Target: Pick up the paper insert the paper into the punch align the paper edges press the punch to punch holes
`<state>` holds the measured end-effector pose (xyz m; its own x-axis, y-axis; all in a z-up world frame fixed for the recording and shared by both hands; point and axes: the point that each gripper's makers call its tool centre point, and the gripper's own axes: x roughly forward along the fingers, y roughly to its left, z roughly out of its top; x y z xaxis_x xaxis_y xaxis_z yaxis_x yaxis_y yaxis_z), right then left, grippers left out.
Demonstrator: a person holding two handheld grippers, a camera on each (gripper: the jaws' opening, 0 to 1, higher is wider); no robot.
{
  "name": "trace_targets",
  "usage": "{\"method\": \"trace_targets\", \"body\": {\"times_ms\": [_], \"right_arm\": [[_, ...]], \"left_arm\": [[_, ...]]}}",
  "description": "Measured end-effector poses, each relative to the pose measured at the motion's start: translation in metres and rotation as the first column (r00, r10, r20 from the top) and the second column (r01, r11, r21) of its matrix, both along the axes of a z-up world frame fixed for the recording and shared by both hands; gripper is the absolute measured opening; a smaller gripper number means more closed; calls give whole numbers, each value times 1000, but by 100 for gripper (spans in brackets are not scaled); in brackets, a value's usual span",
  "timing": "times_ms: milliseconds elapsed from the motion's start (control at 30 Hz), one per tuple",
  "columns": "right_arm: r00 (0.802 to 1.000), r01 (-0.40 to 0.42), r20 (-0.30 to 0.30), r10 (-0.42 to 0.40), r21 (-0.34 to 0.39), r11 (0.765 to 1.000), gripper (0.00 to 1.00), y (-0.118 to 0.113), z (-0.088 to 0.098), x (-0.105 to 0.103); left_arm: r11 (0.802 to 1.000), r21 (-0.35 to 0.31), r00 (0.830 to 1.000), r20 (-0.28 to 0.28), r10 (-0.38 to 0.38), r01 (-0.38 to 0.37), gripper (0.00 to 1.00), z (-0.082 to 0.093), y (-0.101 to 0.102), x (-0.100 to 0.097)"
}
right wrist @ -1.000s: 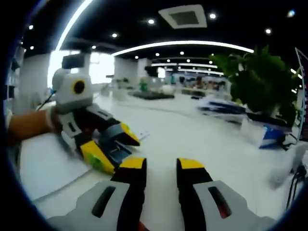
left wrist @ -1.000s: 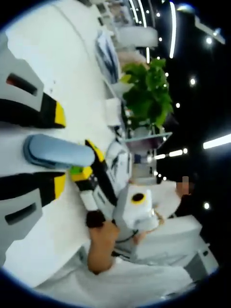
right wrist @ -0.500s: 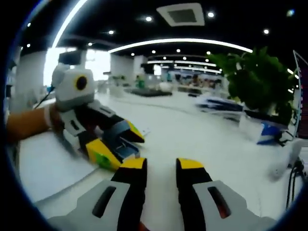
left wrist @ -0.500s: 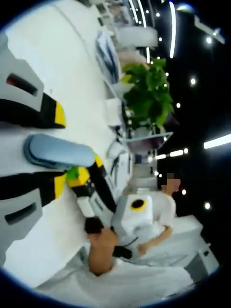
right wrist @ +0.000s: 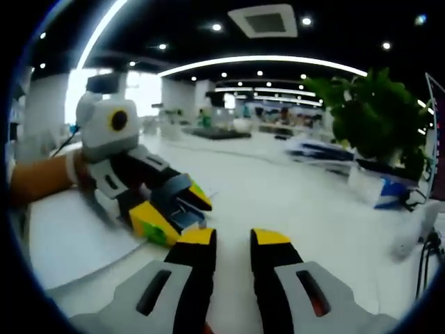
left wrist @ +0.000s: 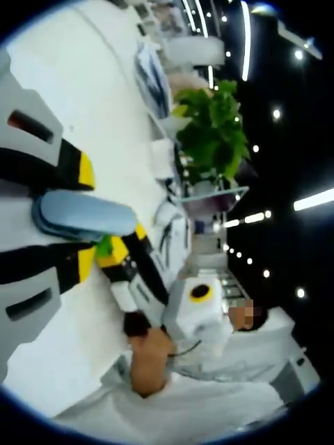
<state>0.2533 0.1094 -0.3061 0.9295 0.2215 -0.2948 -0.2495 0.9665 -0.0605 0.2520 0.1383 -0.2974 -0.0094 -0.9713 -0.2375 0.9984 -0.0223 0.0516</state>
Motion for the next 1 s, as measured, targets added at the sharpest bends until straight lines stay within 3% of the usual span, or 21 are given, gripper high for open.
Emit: {"method": "trace_targets", "body": {"times_ms": [200, 267, 400, 467, 533, 800, 867, 1000], "right_arm": [[1000, 2, 4, -2, 21, 1000, 24, -2, 2, 0], [998, 17, 56, -20, 61, 998, 24, -3, 24, -5], [992, -18, 128, 14, 32, 999, 22, 11, 57, -5], [988, -45, 149, 40, 26, 999, 19, 22, 65, -3], [985, -53, 165, 50, 17, 998, 13, 28, 69, 0], [971, -106, 211, 110, -30, 994, 5, 53, 78, 5], [966, -116, 220, 136, -101, 988, 5, 59, 76, 6], [976, -99, 196, 99, -13, 995, 4, 57, 70, 9]], "left_arm": [[1000, 0, 1000, -7, 2, -2, 30, -1, 0, 0], [1000, 1, 1000, -9, 3, -3, 30, -1, 0, 1], [1000, 1, 1000, -11, 3, -3, 30, -1, 0, 1], [1000, 1, 1000, -11, 3, -3, 30, -1, 0, 1], [1000, 1, 1000, -11, 3, -3, 30, -1, 0, 1], [1000, 1, 1000, -8, 3, -3, 30, -1, 0, 2], [1000, 1, 1000, -9, 3, -3, 30, -1, 0, 2], [1000, 1, 1000, -9, 3, -3, 30, -1, 0, 2]]}}
